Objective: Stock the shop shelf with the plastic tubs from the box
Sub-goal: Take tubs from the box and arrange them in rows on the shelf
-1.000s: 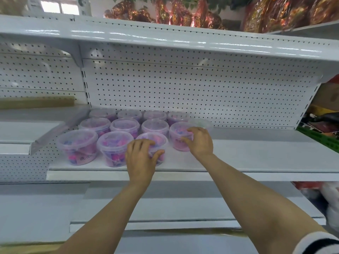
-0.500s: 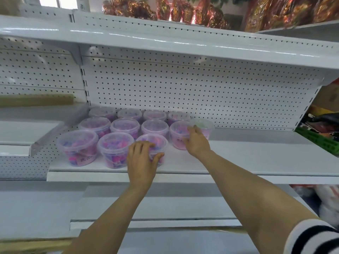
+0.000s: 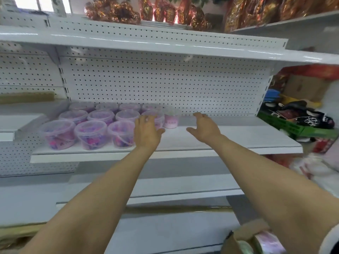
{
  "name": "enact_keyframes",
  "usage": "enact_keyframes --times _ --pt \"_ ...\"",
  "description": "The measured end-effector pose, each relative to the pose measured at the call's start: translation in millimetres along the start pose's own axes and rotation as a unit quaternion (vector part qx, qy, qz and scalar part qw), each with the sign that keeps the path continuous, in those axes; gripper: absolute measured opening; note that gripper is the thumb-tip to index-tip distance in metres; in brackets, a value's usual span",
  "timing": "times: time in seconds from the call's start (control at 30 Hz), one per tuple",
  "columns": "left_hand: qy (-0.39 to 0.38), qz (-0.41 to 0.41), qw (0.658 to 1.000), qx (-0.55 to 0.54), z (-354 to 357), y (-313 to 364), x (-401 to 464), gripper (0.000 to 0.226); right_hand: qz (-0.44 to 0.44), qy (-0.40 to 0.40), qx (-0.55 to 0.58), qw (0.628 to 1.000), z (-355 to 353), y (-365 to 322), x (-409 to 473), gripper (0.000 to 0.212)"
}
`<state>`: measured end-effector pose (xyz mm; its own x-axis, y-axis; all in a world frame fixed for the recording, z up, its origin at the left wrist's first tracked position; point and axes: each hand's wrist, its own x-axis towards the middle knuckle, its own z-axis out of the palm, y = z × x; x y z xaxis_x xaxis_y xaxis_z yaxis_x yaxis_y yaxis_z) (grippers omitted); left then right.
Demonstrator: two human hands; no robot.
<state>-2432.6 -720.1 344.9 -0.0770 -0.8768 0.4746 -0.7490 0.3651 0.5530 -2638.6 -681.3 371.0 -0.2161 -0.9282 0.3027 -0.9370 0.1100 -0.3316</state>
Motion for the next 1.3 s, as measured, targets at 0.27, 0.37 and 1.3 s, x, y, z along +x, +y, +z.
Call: enact_keyframes --times 0.27,0.37,1.3 --pt "-0.083 0.015 0.989 -0.125 43 161 -112 0.048 0.055 0.040 0.008 0.998 -104 119 -132 0.064" --pt "-0.112 0.029 0.983 -0.142 64 212 -160 0.050 0.084 0.039 0.002 0.996 -133 168 -182 0.064" --pt "-0.490 0.029 0.870 -0.043 431 307 -305 0.045 0.449 -0.165 0.051 0.877 -28 540 -331 0.050"
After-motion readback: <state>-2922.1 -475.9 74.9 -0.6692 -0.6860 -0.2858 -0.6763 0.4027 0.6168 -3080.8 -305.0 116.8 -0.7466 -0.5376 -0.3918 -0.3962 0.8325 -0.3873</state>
